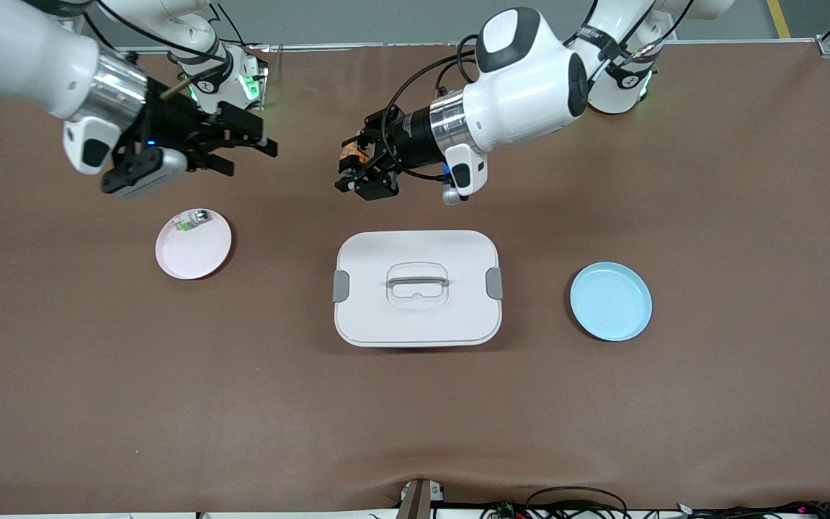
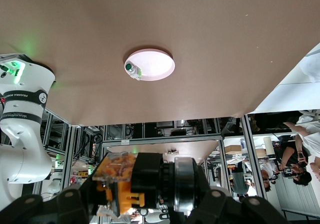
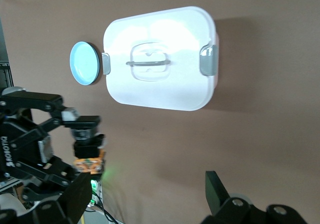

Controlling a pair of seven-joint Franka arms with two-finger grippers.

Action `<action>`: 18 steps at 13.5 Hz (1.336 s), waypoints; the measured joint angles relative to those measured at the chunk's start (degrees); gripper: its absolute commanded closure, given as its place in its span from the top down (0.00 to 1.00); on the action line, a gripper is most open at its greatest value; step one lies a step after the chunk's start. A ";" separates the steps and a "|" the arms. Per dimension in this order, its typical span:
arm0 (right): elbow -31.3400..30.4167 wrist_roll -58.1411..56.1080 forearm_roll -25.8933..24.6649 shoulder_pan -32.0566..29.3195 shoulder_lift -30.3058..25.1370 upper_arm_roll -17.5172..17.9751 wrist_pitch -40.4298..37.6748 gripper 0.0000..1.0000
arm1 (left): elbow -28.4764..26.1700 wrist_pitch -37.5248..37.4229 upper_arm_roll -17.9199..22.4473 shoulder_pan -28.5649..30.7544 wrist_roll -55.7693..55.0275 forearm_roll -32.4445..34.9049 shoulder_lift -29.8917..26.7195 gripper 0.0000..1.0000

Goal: Transfer orange switch to right arm and place
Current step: 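Hold the switch with the left gripper while the right gripper approaches it, then close the right gripper on the switch's orange base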

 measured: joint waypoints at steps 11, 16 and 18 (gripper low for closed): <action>-6.80 12.40 0.05 10.97 -0.73 0.02 15.22 1.00 | 0.00 0.09 0.16 -0.06 0.00 0.77 0.77 0.23; -8.76 13.23 0.05 11.97 -0.72 -0.03 17.57 1.00 | 0.00 0.51 0.16 -0.46 0.00 0.90 1.03 0.23; -9.52 13.26 0.05 11.97 -0.72 -0.06 18.18 1.00 | 0.00 0.64 0.16 -0.52 0.00 0.90 1.04 0.23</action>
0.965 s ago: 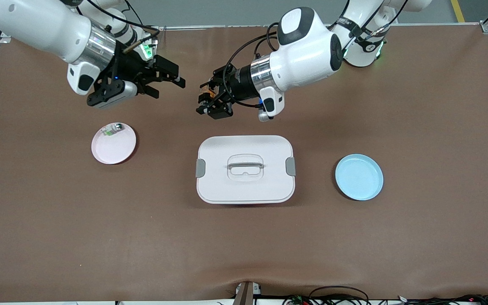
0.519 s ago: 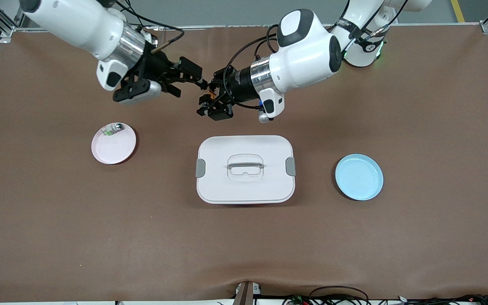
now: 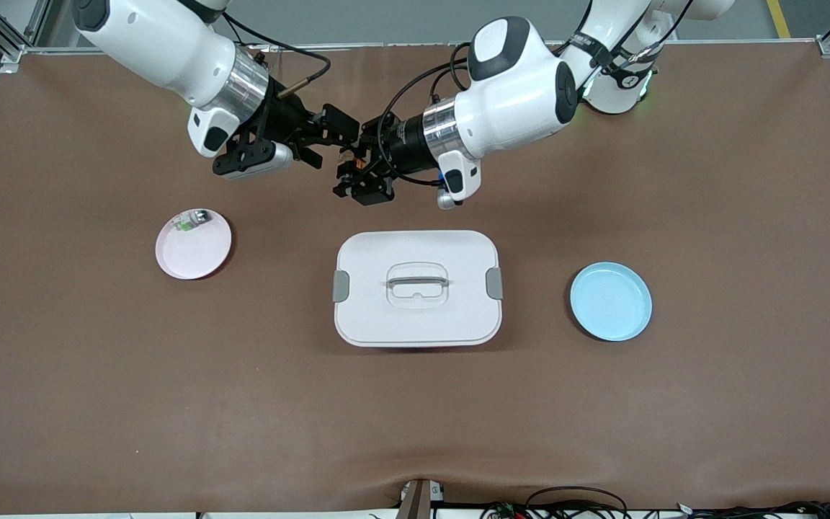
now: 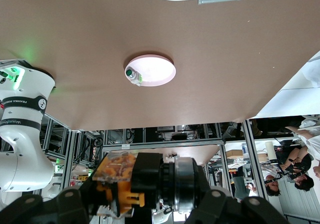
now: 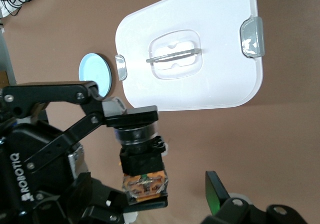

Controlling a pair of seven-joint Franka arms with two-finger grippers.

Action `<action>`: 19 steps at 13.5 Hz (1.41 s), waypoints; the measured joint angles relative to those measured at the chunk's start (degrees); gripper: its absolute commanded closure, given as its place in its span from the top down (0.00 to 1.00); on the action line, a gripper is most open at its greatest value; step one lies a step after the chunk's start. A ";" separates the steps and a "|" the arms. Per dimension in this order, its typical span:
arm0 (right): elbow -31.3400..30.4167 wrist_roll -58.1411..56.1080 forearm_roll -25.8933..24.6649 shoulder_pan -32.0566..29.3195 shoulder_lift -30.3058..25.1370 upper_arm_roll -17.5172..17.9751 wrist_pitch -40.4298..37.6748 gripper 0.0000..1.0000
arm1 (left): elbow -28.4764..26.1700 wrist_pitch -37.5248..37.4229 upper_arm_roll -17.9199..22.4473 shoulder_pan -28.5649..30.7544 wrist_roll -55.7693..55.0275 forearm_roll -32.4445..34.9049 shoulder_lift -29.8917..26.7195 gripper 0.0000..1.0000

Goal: Transfer orange switch to right arm and place
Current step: 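Close the right gripper on the switch's orange base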

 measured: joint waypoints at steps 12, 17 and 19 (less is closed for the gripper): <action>-2.30 4.06 -0.04 1.78 -0.01 0.13 4.03 0.00 | -0.01 0.16 0.00 -0.22 0.00 0.00 0.09 0.23; -2.39 4.03 -0.28 1.83 -0.04 0.16 4.01 0.00 | -0.02 0.19 0.00 -0.32 0.00 0.00 0.23 0.29; -2.39 4.03 -0.28 1.83 -0.04 0.16 4.01 0.00 | -0.02 0.19 0.00 -0.32 0.00 0.00 0.23 0.48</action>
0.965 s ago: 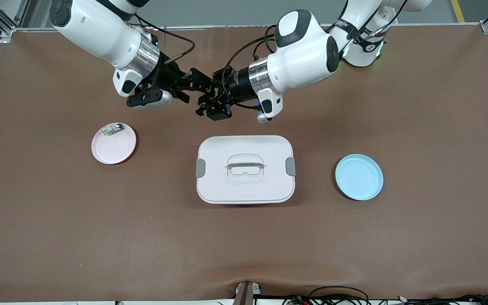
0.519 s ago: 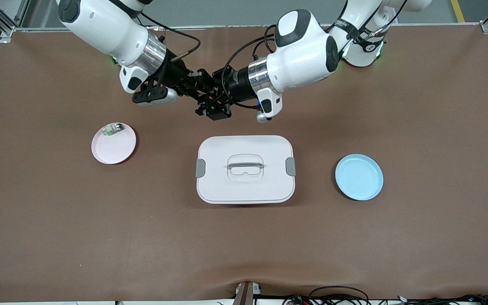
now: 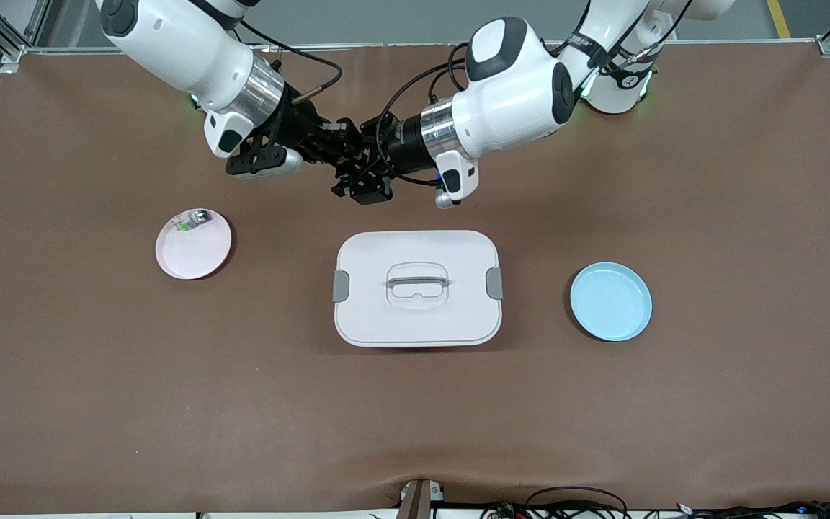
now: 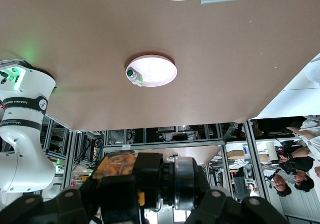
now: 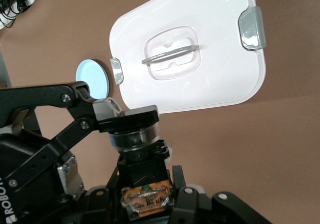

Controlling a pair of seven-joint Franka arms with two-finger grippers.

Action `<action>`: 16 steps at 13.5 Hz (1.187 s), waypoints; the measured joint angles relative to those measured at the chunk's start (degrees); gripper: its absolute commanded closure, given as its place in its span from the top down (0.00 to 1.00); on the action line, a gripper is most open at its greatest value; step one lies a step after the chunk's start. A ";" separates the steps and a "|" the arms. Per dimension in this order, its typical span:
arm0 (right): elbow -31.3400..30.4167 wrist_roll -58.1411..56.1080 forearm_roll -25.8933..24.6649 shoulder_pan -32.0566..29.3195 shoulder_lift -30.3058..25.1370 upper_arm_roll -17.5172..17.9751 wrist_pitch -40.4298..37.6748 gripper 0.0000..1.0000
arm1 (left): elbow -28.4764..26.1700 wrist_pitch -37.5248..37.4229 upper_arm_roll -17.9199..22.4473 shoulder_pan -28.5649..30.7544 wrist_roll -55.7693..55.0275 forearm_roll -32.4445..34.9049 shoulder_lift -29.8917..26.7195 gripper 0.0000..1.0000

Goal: Transfer orange switch to right arm and place
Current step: 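Close the right gripper on the switch's orange base, then open the left gripper and withdraw it while the right gripper pulls away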

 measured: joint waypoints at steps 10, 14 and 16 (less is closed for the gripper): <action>0.52 -5.87 -4.63 -0.03 0.16 -0.20 -1.63 0.00 | 0.43 0.36 0.01 -0.05 0.00 0.00 0.00 1.00; 1.93 -30.37 -9.66 -2.98 0.26 -1.24 -8.61 0.00 | 0.73 -0.16 0.13 1.06 0.02 2.32 -0.34 1.00; 2.10 -44.78 -14.14 -5.52 0.26 -1.44 -11.08 0.00 | 1.03 -4.06 0.17 3.09 0.02 5.63 -1.52 1.00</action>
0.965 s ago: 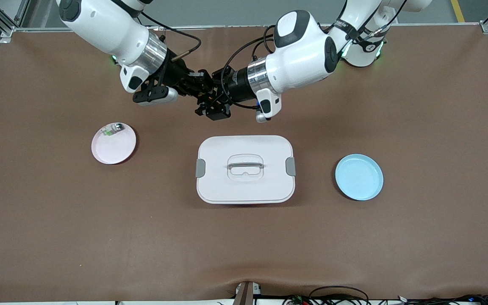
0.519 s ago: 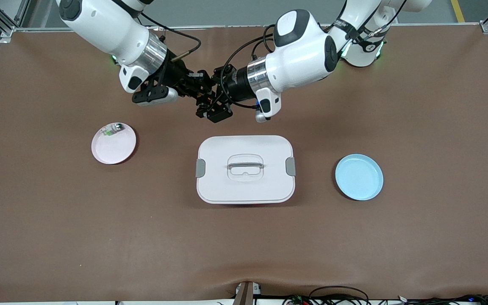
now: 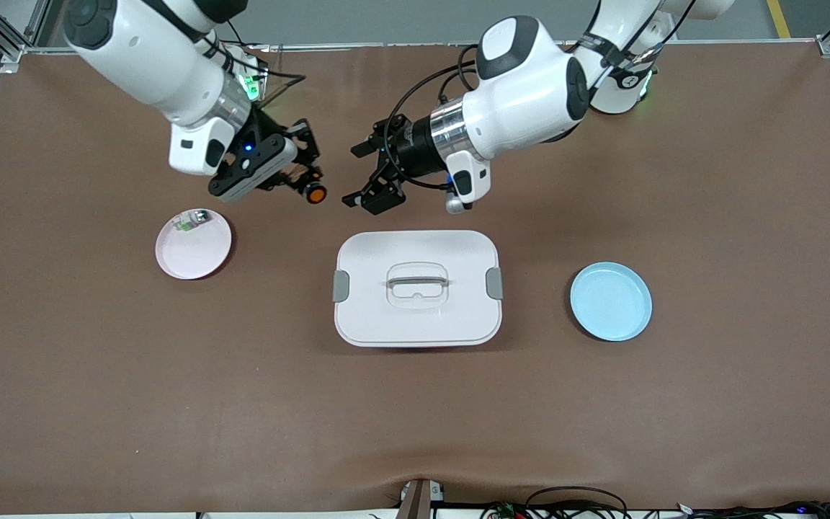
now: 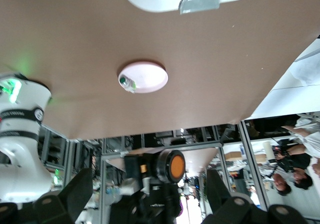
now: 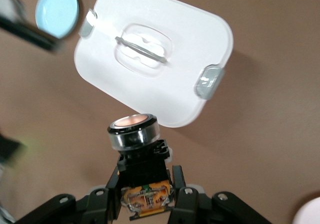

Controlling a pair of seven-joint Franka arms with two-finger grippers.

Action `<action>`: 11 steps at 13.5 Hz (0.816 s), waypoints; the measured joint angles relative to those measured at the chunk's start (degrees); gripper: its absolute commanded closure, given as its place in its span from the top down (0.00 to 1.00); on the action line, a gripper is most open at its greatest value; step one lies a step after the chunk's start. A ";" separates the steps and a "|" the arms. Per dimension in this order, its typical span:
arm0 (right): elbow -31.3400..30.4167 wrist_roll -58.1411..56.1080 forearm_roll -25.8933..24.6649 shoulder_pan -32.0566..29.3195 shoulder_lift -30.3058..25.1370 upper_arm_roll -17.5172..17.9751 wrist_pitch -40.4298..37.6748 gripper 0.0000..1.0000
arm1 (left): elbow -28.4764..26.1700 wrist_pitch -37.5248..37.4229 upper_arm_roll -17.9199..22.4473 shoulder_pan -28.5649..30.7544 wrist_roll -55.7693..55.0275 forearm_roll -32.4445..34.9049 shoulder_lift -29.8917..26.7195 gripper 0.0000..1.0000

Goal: Transfer orange switch to right arm and place
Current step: 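Open the left gripper and withdraw it while the right gripper pulls away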

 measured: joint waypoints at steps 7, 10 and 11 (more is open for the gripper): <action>-0.52 -33.37 -12.12 -7.72 0.04 -0.37 -6.10 0.00 | 6.61 -24.24 -1.18 4.59 3.55 33.27 -5.64 1.00; -2.78 -44.98 -14.04 -11.67 -0.01 -0.46 -6.12 0.00 | 6.96 -30.02 -0.65 5.56 14.69 35.36 -7.40 1.00; -3.88 -48.09 -14.99 -12.48 -0.08 -0.47 -5.64 0.00 | 7.00 -32.26 -0.38 6.81 18.96 36.23 -7.80 1.00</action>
